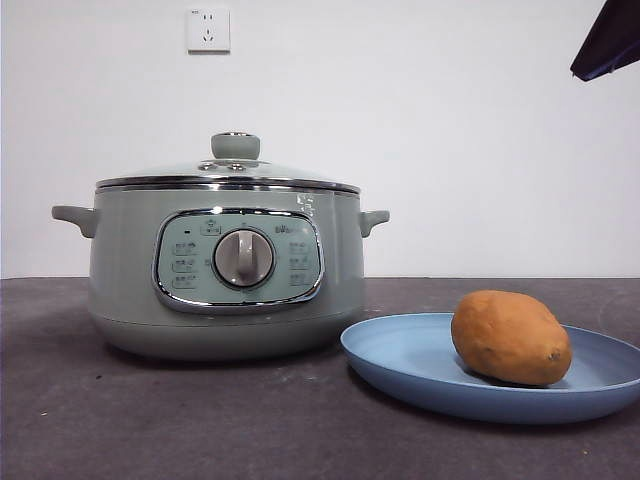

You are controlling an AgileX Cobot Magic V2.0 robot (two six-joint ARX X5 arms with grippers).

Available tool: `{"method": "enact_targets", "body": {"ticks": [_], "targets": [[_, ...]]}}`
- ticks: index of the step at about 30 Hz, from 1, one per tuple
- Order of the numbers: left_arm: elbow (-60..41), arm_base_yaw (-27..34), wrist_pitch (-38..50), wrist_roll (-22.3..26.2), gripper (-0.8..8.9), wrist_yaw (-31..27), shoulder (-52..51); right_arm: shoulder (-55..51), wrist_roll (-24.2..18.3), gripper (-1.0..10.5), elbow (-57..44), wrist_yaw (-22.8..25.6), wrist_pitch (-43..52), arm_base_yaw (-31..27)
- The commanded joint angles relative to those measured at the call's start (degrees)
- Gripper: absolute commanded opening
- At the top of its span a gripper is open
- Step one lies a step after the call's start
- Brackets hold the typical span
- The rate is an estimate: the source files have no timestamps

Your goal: Take the potato out from the steamer,put the potato on the plate,close the lid

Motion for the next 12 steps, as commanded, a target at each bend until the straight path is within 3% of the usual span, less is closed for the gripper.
{"method": "enact_targets", "body": {"ticks": [1, 5, 12], "targets": [[-10.75, 3.5, 10.32, 0.42, -0.03, -0.13, -6.43, -0.07, 0.26, 0.0, 0.2, 0.17, 0.24, 0.07], [-24.06, 6.49, 17.51, 0.39, -0.03, -0.37, -15.37, -0.07, 0.26, 0.0, 0.2, 0.2, 0.24, 0.07], [-42.29, 9.05, 22.69, -1.9, -0.03, -0.52, -27.45, -0.07, 0.26, 0.0, 0.2, 0.17, 0.24, 0.07]]}}
